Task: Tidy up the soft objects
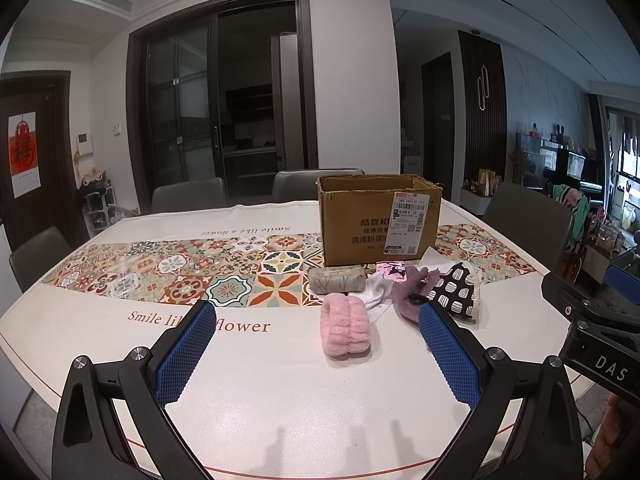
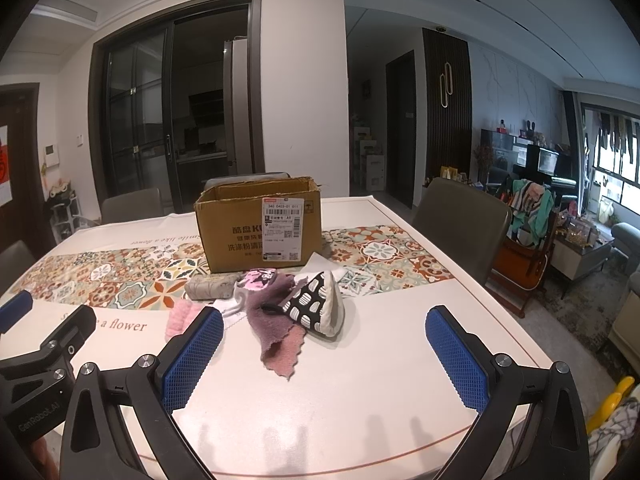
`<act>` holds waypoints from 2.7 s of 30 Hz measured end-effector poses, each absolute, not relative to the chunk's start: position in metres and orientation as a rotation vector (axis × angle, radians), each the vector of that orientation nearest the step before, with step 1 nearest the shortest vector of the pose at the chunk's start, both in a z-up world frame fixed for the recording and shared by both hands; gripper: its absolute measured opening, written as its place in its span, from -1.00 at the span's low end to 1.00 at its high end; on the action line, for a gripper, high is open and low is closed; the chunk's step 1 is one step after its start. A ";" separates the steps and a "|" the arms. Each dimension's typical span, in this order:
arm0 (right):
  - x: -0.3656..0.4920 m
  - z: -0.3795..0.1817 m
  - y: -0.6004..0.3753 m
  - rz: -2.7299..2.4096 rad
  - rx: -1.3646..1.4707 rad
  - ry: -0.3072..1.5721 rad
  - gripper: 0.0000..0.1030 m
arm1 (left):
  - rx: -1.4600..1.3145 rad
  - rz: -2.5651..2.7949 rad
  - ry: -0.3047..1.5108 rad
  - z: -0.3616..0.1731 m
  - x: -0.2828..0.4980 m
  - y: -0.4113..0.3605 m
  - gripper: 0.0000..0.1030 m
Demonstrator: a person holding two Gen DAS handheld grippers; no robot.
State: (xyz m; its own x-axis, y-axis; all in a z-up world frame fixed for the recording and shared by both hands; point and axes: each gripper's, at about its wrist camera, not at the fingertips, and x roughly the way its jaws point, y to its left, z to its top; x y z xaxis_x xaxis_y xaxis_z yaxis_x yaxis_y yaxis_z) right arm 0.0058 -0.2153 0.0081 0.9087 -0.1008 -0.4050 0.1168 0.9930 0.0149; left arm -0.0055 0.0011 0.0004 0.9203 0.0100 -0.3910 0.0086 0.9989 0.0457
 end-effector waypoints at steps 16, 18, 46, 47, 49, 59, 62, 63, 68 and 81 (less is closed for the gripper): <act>0.006 0.008 -0.215 -0.113 0.039 0.415 1.00 | 0.047 0.001 0.403 0.001 -0.006 0.001 1.00; 0.006 0.008 -0.215 -0.113 0.039 0.415 1.00 | 0.047 0.001 0.403 0.001 -0.005 0.001 1.00; 0.014 0.004 -0.216 -0.098 0.050 0.446 1.00 | 0.057 -0.004 0.424 -0.009 0.002 -0.003 1.00; 0.016 0.002 -0.216 -0.093 0.051 0.451 1.00 | 0.058 -0.003 0.426 -0.010 0.005 -0.003 0.99; 0.021 -0.001 -0.217 -0.087 0.052 0.459 1.00 | 0.061 0.000 0.431 -0.012 0.009 -0.005 0.99; 0.053 -0.018 -0.217 -0.044 0.048 0.506 0.81 | 0.081 0.011 0.479 -0.029 0.040 -0.015 0.88; 0.067 -0.025 -0.220 -0.025 0.060 0.538 0.72 | 0.088 0.015 0.516 -0.037 0.051 -0.018 0.86; 0.072 -0.028 -0.220 -0.016 0.064 0.553 0.70 | 0.088 0.020 0.523 -0.039 0.054 -0.018 0.83; 0.093 -0.044 -0.223 0.009 0.075 0.616 0.53 | 0.089 0.035 0.567 -0.053 0.070 -0.024 0.71; 0.132 -0.075 -0.233 0.031 0.079 0.718 0.12 | 0.066 0.066 0.682 -0.083 0.106 -0.038 0.48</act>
State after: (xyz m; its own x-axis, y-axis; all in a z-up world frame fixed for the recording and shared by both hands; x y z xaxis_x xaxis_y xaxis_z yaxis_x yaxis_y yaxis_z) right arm 0.1315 -0.2329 -0.0748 0.7526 0.0555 -0.6562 -0.0010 0.9965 0.0831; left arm 0.1062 -0.0375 -0.0828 0.7743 0.0822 -0.6275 -0.0387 0.9958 0.0827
